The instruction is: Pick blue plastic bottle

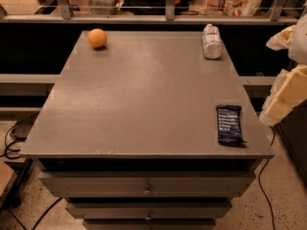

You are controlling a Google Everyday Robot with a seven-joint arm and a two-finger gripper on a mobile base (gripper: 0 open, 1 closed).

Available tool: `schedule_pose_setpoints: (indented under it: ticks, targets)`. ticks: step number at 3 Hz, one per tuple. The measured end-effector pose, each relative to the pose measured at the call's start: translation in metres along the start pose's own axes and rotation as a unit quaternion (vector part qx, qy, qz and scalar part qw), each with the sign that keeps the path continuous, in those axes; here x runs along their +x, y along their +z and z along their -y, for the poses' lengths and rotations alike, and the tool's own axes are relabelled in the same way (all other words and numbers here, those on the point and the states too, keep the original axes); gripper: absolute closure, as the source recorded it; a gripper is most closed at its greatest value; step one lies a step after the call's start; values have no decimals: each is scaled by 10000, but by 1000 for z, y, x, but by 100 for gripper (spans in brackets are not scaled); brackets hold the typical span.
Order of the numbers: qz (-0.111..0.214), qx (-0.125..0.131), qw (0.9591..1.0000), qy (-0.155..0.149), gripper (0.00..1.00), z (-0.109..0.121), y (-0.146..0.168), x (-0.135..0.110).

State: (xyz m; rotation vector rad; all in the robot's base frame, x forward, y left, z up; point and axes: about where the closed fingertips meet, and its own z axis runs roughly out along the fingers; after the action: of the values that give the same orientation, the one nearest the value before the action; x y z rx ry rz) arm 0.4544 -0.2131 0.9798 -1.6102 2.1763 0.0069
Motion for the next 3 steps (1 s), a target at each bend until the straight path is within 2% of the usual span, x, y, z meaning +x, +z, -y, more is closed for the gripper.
schedule_pose_setpoints:
  ticks: [1, 2, 3]
  targets:
    - [792, 11, 9964, 317, 0, 20, 17, -15]
    - [1676, 57, 9835, 672, 0, 46, 31, -28]
    - [2448, 106, 9653, 906, 0, 75, 40, -46]
